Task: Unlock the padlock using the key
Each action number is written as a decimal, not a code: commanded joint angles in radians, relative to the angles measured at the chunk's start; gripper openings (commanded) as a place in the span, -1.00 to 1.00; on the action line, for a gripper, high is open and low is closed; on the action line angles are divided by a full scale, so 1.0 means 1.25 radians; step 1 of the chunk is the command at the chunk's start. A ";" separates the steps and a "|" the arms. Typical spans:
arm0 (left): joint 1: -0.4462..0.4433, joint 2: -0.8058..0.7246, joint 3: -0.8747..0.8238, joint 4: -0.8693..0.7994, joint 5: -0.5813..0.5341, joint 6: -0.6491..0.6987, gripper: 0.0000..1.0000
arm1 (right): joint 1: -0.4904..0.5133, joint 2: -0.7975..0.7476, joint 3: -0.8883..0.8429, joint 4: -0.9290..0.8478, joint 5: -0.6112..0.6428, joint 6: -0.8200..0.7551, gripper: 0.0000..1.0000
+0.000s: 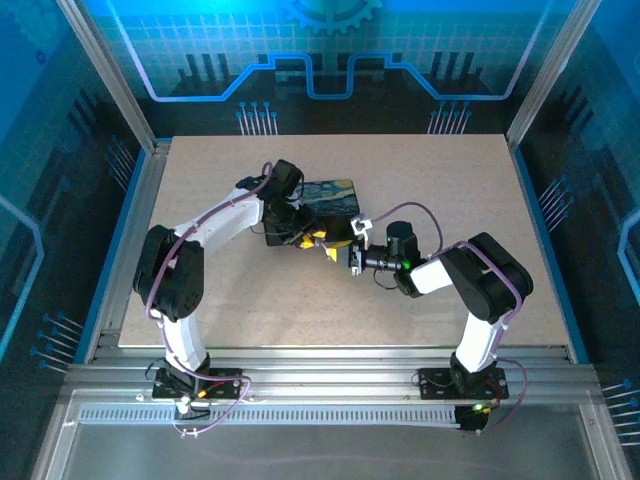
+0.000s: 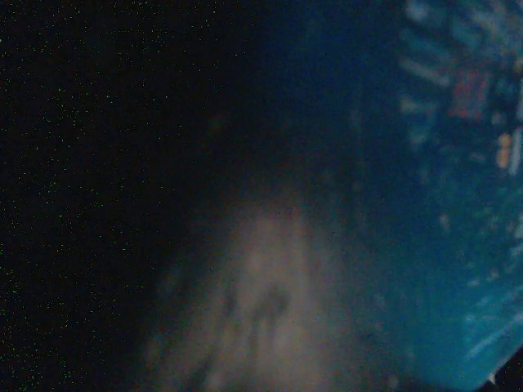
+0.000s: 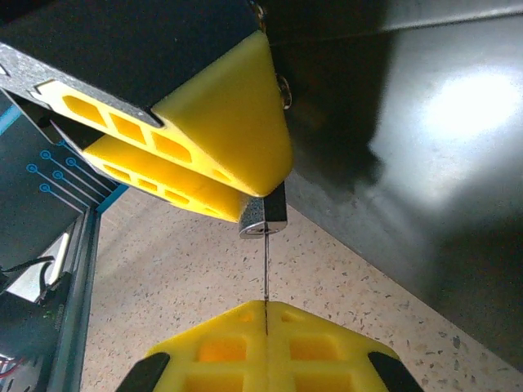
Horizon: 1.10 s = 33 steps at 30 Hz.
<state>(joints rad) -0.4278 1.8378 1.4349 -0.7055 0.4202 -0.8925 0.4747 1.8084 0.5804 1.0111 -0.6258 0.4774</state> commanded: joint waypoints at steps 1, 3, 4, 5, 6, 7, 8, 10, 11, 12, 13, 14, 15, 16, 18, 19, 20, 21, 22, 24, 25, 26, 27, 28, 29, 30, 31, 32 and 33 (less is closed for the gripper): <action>0.009 -0.033 0.006 -0.013 0.060 -0.028 -1.00 | 0.000 -0.014 0.023 0.040 -0.032 -0.023 -1.00; 0.011 -0.035 0.007 -0.013 0.061 -0.029 -1.00 | 0.002 -0.015 0.026 0.031 -0.027 -0.027 -1.00; 0.011 -0.035 0.008 -0.013 0.064 -0.028 -1.00 | 0.003 -0.013 0.028 0.030 -0.024 -0.027 -1.00; 0.011 -0.035 0.006 -0.013 0.065 -0.028 -1.00 | 0.002 -0.010 0.031 0.032 -0.025 -0.026 -1.00; 0.012 -0.036 0.006 -0.013 0.068 -0.028 -1.00 | 0.003 -0.007 0.034 0.034 -0.025 -0.023 -1.00; 0.012 -0.037 0.005 -0.013 0.069 -0.028 -1.00 | 0.003 -0.005 0.039 0.036 -0.023 -0.021 -1.00; 0.012 -0.039 0.004 -0.011 0.070 -0.027 -1.00 | 0.003 -0.002 0.042 0.036 -0.022 -0.019 -1.00; 0.011 -0.040 0.003 -0.012 0.074 -0.027 -1.00 | 0.003 0.001 0.046 0.043 -0.018 -0.015 -1.00; 0.011 -0.040 0.002 -0.012 0.075 -0.028 -1.00 | 0.002 0.003 0.048 0.044 -0.017 -0.015 -1.00; 0.012 -0.041 0.002 -0.011 0.077 -0.026 -1.00 | 0.003 0.006 0.052 0.043 -0.017 -0.013 -1.00; 0.011 -0.041 0.001 -0.010 0.080 -0.027 -1.00 | 0.003 0.008 0.055 0.043 -0.018 -0.014 -1.00; 0.012 -0.040 0.000 -0.009 0.082 -0.027 -1.00 | 0.002 0.010 0.058 0.043 -0.019 -0.014 -1.00; 0.012 -0.039 0.001 -0.006 0.087 -0.027 -1.00 | 0.003 0.013 0.061 0.043 -0.019 -0.013 -1.00; 0.012 -0.039 0.000 -0.004 0.094 -0.029 -1.00 | 0.002 0.015 0.065 0.043 -0.020 -0.013 -1.00; 0.012 -0.039 -0.001 0.004 0.106 -0.032 -1.00 | 0.003 0.023 0.074 0.044 -0.022 -0.009 -1.00; 0.012 -0.040 -0.002 0.009 0.112 -0.035 -1.00 | 0.003 0.027 0.080 0.043 -0.022 -0.007 -1.00; 0.013 -0.041 -0.004 0.010 0.115 -0.036 -1.00 | 0.003 0.030 0.085 0.043 -0.022 -0.005 -1.00; 0.013 -0.042 -0.004 0.011 0.119 -0.038 -1.00 | 0.003 0.032 0.090 0.044 -0.021 -0.002 -1.00; 0.012 -0.044 -0.005 0.012 0.123 -0.037 -1.00 | 0.003 0.034 0.093 0.047 -0.023 0.000 -1.00; 0.013 -0.047 -0.005 0.010 0.126 -0.038 -1.00 | 0.004 0.038 0.100 0.048 -0.025 0.002 -1.00; 0.014 -0.047 -0.007 0.010 0.128 -0.037 -1.00 | 0.004 0.038 0.102 0.049 -0.025 0.004 -1.00; 0.016 -0.049 -0.005 0.008 0.129 -0.035 -1.00 | 0.004 0.038 0.102 0.051 -0.025 0.004 -1.00; 0.016 -0.049 -0.005 0.003 0.129 -0.031 -1.00 | 0.005 0.036 0.103 0.052 -0.025 0.004 -1.00; 0.019 -0.049 -0.005 -0.001 0.130 -0.027 -1.00 | 0.005 0.035 0.102 0.051 -0.024 0.002 -1.00; 0.020 -0.047 -0.002 -0.010 0.128 -0.020 -1.00 | 0.005 0.034 0.098 0.051 -0.023 0.000 -1.00; 0.024 -0.047 0.000 -0.016 0.129 -0.012 -1.00 | 0.006 0.032 0.095 0.050 -0.021 -0.003 -1.00; 0.029 -0.048 0.001 -0.022 0.128 -0.008 -1.00 | 0.004 0.031 0.092 0.049 -0.019 -0.006 -1.00; 0.033 -0.049 -0.001 -0.025 0.130 -0.004 -1.00 | 0.003 0.030 0.089 0.047 -0.018 -0.009 -1.00; 0.038 -0.050 0.001 -0.029 0.132 0.002 -1.00 | 0.002 0.030 0.087 0.044 -0.019 -0.010 -1.00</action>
<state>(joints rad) -0.3897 1.8164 1.4349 -0.6804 0.4774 -0.9070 0.4767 1.8484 0.6651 1.0008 -0.6556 0.4816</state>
